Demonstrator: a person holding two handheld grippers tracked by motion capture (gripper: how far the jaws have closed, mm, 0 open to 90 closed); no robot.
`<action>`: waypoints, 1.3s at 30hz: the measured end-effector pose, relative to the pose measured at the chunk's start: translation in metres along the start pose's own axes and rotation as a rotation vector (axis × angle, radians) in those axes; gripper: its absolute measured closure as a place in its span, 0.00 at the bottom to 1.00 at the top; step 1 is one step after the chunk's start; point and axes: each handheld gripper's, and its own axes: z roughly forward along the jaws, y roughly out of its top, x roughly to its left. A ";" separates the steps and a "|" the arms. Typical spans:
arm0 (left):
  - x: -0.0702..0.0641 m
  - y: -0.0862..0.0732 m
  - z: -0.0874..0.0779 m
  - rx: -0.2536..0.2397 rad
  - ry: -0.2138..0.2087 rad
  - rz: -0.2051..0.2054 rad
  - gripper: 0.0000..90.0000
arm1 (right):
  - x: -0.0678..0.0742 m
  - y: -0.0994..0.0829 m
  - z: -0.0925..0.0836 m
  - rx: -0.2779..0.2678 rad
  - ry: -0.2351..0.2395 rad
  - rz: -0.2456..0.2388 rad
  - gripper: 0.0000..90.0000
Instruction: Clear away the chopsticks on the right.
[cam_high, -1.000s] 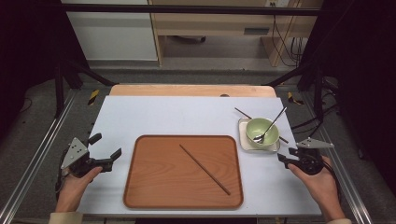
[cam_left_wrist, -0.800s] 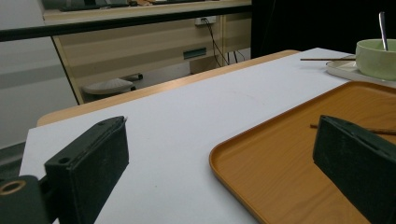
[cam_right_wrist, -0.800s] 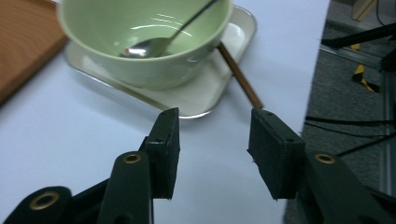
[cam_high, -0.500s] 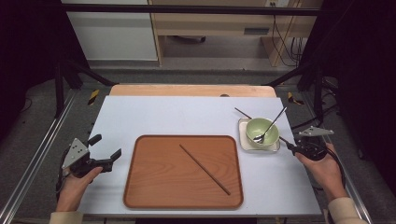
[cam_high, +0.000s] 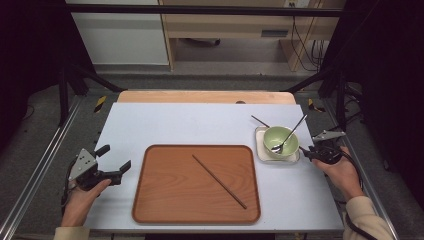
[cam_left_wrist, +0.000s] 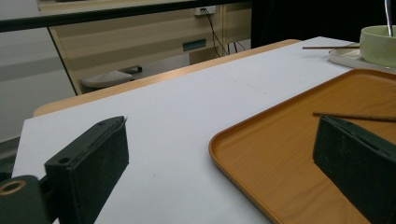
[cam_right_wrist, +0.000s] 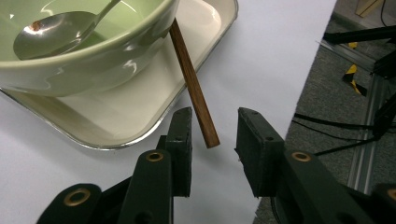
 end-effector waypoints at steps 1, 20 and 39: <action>0.000 0.000 0.000 0.002 -0.001 0.000 0.04 | 0.000 0.001 0.001 0.000 0.002 -0.007 0.75; 0.000 0.000 0.000 0.007 -0.003 0.002 0.04 | 0.005 0.006 0.008 0.032 0.058 -0.048 0.94; 0.001 0.003 -0.003 -0.007 0.003 0.003 0.04 | -0.011 0.018 -0.045 -0.052 -0.167 0.140 0.94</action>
